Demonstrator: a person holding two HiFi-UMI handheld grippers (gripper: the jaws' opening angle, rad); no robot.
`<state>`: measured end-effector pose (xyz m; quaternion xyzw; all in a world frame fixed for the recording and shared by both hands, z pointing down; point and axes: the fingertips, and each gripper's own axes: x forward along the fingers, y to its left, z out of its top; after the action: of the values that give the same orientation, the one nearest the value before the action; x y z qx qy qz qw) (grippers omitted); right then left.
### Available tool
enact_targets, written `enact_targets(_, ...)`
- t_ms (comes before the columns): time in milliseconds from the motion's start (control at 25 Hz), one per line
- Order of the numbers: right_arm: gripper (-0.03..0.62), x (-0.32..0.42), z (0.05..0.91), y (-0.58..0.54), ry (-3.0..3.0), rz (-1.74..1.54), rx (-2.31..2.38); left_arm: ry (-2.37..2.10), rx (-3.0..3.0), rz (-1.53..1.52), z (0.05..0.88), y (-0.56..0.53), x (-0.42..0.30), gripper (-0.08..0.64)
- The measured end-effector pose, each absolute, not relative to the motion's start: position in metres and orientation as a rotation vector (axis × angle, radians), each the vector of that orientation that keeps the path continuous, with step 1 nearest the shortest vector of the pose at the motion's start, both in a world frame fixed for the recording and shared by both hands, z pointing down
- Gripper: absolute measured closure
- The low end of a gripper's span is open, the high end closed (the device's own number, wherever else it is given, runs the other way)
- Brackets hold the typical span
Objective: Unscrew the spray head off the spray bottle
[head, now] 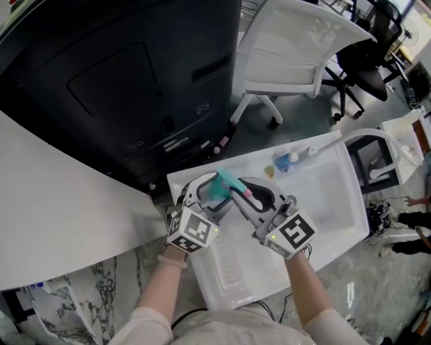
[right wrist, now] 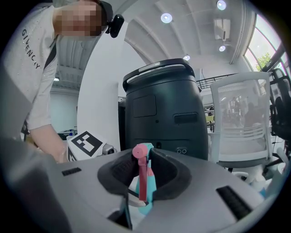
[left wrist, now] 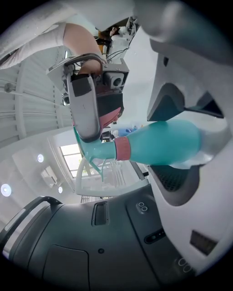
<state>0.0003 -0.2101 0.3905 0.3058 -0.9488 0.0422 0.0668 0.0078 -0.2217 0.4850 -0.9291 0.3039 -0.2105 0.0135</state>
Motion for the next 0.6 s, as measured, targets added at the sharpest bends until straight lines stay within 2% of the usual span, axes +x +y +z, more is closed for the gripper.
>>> enact_targets(480,0.514,0.01,0.392,-0.214,-2.895,0.195,0.55,0.896,-2.934,-0.624,0.484,-0.216,0.011,0.256)
enact_targets(600,0.426,0.021,0.389,-0.219,-2.848,0.173,0.796,0.931,-2.932,-0.627,0.485,-0.215,0.011,0.256)
